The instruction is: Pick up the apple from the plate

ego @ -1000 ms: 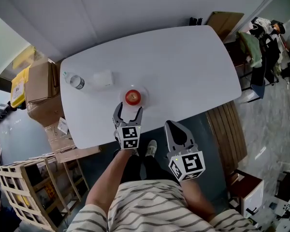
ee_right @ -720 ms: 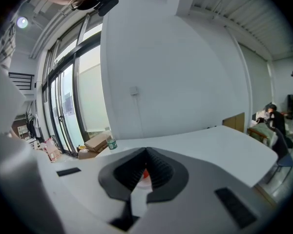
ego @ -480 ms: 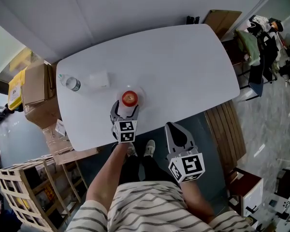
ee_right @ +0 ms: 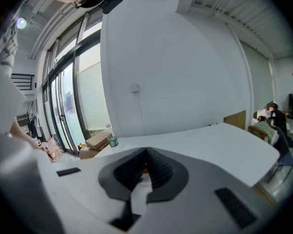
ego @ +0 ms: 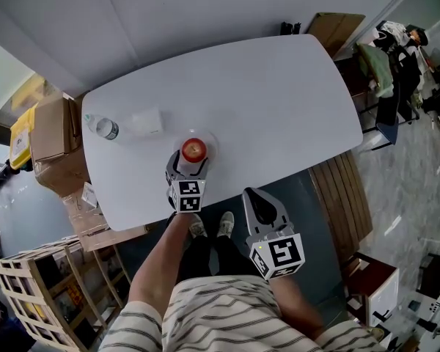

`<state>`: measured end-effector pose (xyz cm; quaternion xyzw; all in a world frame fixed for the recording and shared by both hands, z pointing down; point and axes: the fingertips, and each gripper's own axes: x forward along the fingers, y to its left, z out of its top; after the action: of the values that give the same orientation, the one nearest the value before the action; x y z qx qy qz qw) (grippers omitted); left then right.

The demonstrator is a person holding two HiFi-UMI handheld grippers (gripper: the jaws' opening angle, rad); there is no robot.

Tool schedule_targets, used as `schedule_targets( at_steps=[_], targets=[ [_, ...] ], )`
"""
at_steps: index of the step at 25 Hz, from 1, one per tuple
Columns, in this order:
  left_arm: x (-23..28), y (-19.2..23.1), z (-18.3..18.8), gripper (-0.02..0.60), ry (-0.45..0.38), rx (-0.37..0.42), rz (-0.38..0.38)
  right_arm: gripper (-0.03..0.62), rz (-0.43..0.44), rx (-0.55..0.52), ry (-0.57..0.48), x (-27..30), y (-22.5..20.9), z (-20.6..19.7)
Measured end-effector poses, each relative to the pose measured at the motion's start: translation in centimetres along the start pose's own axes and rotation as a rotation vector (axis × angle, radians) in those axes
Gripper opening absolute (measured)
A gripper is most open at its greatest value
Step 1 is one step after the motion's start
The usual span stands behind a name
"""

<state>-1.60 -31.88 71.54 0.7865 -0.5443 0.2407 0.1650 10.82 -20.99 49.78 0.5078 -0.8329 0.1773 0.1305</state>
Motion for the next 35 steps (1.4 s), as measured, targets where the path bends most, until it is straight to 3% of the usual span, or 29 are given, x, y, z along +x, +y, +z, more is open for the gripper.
schedule_targets(
  at_steps=[7,15,22,35],
  targets=[
    [0.8,0.0,0.2,0.369,-0.027,0.025,0.002,0.012,-0.013,0.0,0.008,0.0,-0.5,-0.2],
    [0.3,-0.4,0.6,0.345,-0.021,-0.018,-0.007,0.012,-0.014,0.006,0.005,-0.1,-0.8,-0.1],
    [-3.0,0.9,1.8,0.345,-0.042,-0.108,0.04,0.013,0.007,-0.004,-0.004,0.5,0.1,0.2],
    [-10.1,1.1,3.9,0.345,-0.068,-0.142,0.077,0.012,0.045,-0.018,-0.036,0.7,2.0,1.7]
  ],
)
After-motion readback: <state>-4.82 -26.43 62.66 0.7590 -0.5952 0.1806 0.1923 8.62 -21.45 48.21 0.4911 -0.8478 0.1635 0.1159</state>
